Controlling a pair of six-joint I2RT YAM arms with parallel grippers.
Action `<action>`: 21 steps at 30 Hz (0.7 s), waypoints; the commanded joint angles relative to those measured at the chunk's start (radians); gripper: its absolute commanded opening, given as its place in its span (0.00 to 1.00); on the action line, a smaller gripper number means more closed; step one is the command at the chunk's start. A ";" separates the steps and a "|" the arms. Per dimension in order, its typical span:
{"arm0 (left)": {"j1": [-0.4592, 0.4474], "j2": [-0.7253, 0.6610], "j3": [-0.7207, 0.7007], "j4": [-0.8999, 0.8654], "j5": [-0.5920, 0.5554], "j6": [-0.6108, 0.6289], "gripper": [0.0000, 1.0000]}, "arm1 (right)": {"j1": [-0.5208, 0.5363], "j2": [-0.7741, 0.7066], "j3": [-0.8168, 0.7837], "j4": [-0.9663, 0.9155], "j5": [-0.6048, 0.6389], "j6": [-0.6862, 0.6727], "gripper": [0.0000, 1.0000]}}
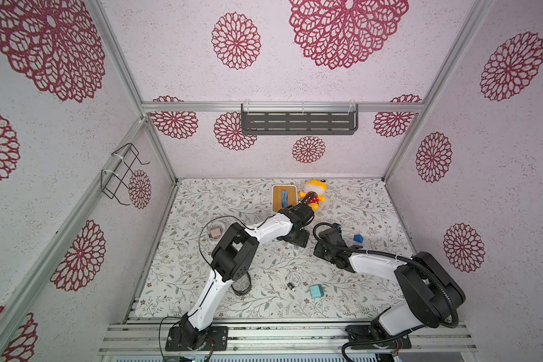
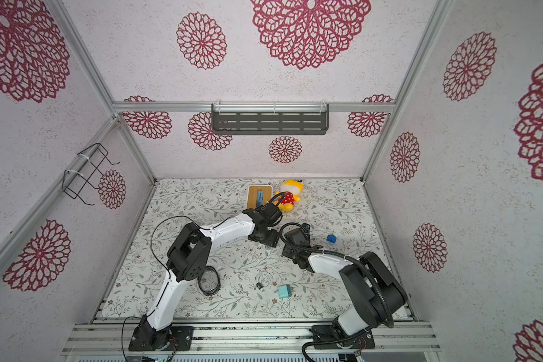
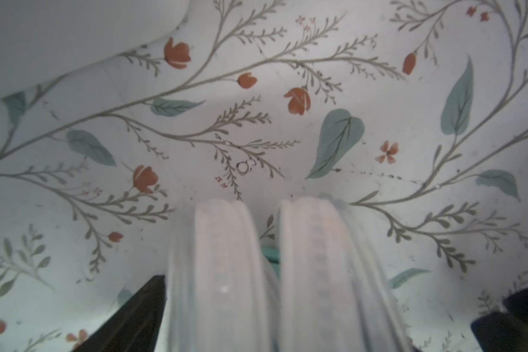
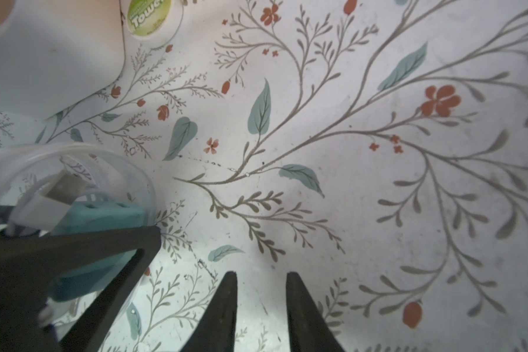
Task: Pack away charging kits
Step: Pick up the storage bag at the center of the board.
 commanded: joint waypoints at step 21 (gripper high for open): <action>0.130 -0.171 -0.246 0.242 0.256 -0.083 0.26 | 0.042 -0.085 -0.003 0.068 -0.021 -0.040 0.32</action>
